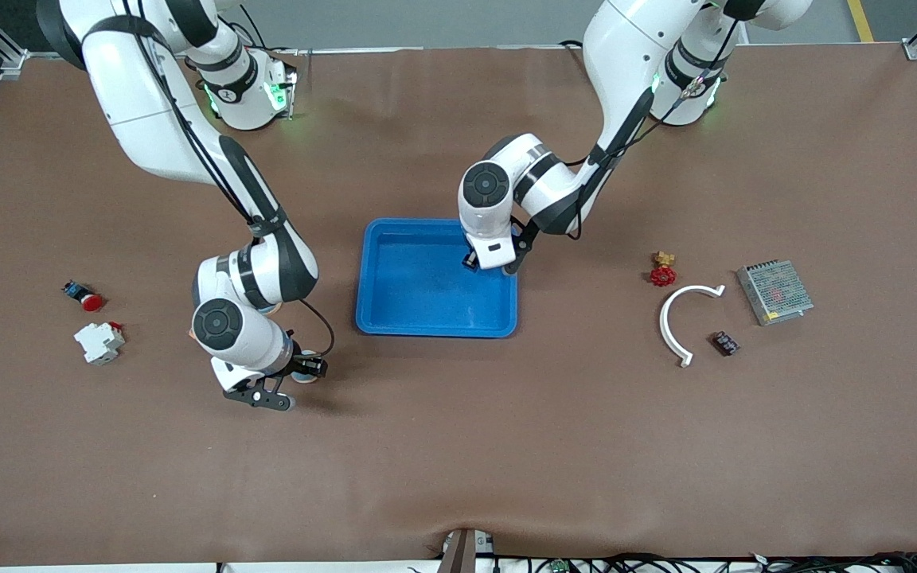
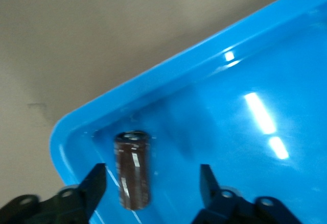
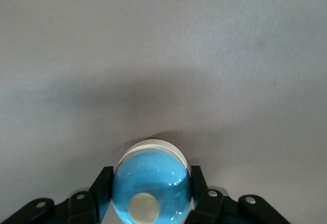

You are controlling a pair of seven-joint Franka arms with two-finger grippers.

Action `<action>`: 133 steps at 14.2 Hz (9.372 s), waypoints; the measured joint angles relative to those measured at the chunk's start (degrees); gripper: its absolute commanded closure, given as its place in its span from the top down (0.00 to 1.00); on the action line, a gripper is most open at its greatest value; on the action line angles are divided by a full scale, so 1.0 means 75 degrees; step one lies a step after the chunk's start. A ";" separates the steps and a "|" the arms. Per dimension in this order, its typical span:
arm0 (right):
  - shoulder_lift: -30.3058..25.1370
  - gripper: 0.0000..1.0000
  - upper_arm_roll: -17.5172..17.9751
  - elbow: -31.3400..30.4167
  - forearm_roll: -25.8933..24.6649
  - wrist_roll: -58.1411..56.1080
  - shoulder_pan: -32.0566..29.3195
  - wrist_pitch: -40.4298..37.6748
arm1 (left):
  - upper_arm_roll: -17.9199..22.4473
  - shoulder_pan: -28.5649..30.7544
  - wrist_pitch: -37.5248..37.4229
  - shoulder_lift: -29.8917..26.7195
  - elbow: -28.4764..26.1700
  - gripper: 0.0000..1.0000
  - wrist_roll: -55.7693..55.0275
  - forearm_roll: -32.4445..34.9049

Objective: Place electrolytic capacitor and blue bell in tray
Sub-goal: 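Open the left gripper in the tray while the right gripper lifts the bell, then lower the bell into the tray while the left gripper grasps another capacitor, then open the right gripper releasing the bell while the left gripper lifts the capacitor, then place the second capacitor in the tray while the right gripper reaches the bell, then grasp the second blue bell with the right gripper while the left gripper withdraws, then carry the bell into the tray with the right gripper and release it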

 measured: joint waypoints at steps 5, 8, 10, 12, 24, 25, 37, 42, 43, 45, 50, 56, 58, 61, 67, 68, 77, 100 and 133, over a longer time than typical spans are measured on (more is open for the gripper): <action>-0.1286 0.00 0.0031 -0.0551 0.0000 0.1382 0.0924 -0.0786 | 0.0148 0.0959 -0.1117 -0.0496 0.0608 1.00 0.0966 0.0785; -0.1930 0.00 0.0038 -0.1640 0.0001 0.2049 0.1331 -0.0313 | 0.0185 0.2077 -0.1436 -0.0656 0.0616 1.00 0.2467 0.0900; -0.2230 0.00 0.0046 -0.2442 0.0001 0.2696 0.1756 0.0331 | 0.0199 0.2803 -0.1461 -0.0658 0.0566 0.99 0.3368 0.0932; -0.2311 0.00 0.0053 -0.3047 0.0001 0.3379 0.2274 0.1088 | 0.0205 0.3439 -0.1462 -0.0657 0.0450 0.97 0.4103 0.1192; -0.2313 0.00 0.0051 -0.4837 0.0001 0.4329 0.3197 0.3606 | 0.0197 0.5813 -0.0035 0.0109 0.0175 0.86 0.6716 0.2272; -0.2315 0.00 0.0051 -0.4838 0.0001 0.4395 0.3257 0.3620 | 0.0197 0.5889 0.0067 0.0163 0.0174 0.85 0.6839 0.2273; -0.2314 0.14 0.0047 -0.5141 0.0001 0.4512 0.3404 0.3997 | 0.0182 0.6131 0.0156 0.0204 -0.0151 0.00 0.6971 0.2274; -0.2314 1.00 0.0034 -0.5167 0.0001 0.4519 0.3407 0.4006 | -0.0064 0.6137 -0.0331 -0.0115 0.0076 0.00 0.7116 0.2277; -0.2314 1.00 0.0033 -0.5167 0.0001 0.4520 0.3407 0.4014 | -0.0212 0.6135 -0.0604 -0.0166 0.0241 0.00 0.7115 0.2277; -0.2317 1.00 0.0029 -0.5145 0.0001 0.4520 0.3407 0.4017 | -0.0572 0.6127 -0.1014 -0.0229 0.0526 0.00 0.7115 0.2277; -0.2688 1.00 -0.0068 -0.4255 -0.0002 0.4443 0.3370 0.1935 | -0.1524 0.5933 -0.1319 -0.0234 0.0834 0.00 0.6161 0.1955; -0.3223 1.00 -0.0160 -0.3297 -0.0006 0.2209 0.2263 -0.0279 | -0.1612 0.4087 -0.1416 -0.0198 0.0931 0.00 0.4019 0.1895; -0.3356 1.00 -0.0188 -0.3518 -0.0006 0.1378 0.1731 -0.0266 | -0.1605 0.3493 -0.1362 -0.0140 0.0943 0.00 0.3507 0.1896; -0.3711 1.00 -0.0201 -0.4254 -0.0007 0.0371 0.1095 0.0515 | -0.1602 0.2753 -0.0769 0.0049 0.0957 0.00 0.2782 0.1895; -0.3896 1.00 -0.0202 -0.5836 -0.0008 -0.1049 0.0273 0.2338 | -0.1538 0.1822 0.0113 0.0818 0.1007 0.00 0.1604 0.1900; -0.3896 1.00 -0.0203 -0.5902 -0.0009 -0.1293 0.0116 0.2424 | -0.1521 0.1770 0.0204 0.0909 0.1019 0.00 0.1580 0.1900; -0.3552 1.00 -0.0193 -0.6114 -0.0009 -0.2681 -0.1015 0.3474 | -0.0947 0.1467 0.0662 0.1216 0.1386 1.00 0.1578 0.2074; -0.2590 0.00 -0.0040 -0.6199 -0.0006 -0.2634 -0.0938 0.4573 | -0.0784 0.4652 -0.4941 -0.3077 0.2889 1.00 1.0146 0.1278; -0.0971 0.00 0.0065 -0.2548 -0.0001 0.4147 0.2503 0.2093 | 0.0241 0.5114 -0.6646 -0.4961 0.2021 1.00 1.2894 0.0046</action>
